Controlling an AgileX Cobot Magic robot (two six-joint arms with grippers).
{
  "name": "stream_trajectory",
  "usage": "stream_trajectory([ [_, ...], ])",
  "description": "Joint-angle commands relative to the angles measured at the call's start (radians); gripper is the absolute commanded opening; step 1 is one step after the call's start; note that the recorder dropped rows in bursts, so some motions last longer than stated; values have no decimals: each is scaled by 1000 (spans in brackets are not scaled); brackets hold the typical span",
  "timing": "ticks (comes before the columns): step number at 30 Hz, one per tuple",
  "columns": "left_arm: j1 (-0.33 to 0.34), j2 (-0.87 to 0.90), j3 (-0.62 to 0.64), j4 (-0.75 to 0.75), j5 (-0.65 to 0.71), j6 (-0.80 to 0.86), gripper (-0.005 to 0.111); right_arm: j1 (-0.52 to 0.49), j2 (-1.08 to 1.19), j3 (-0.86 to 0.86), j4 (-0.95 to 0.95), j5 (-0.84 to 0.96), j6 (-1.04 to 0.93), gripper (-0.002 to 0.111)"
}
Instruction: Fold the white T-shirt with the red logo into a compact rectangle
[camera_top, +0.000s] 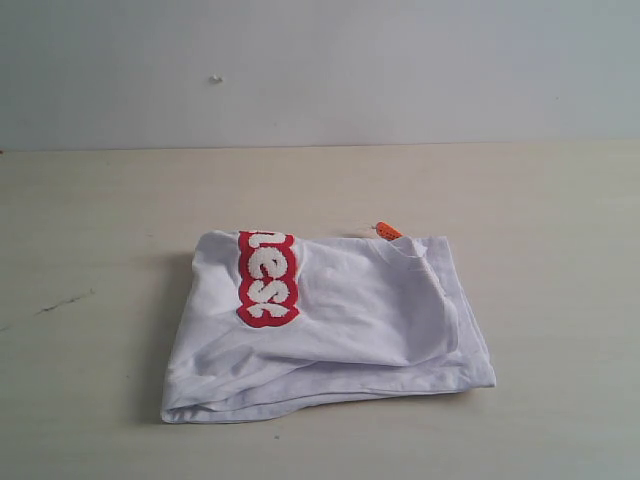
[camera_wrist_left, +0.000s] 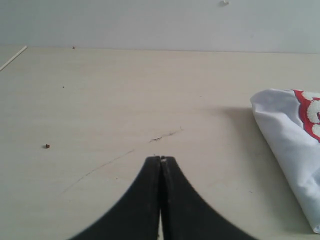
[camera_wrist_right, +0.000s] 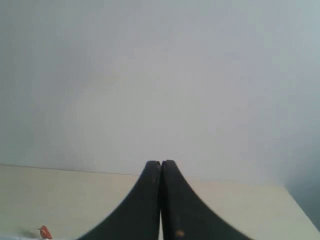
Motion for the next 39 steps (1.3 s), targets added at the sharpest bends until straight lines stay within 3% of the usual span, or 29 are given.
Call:
stream_trajectory([
  [1,2,-5,-1,4,-11,-2,0,-6,-8,35,-100,-5,109,0],
  [15,2,-5,-1,4,-11,-2,0,-6,-252,435,-216,-173,336,0],
  [29,2,-5,-1,4,-11,-2,0,-6,-310,580,-211,-207,362,0],
  [39,2,-5,-1,4,-11,-2,0,-6,-310,580,-214,-134,337,0],
])
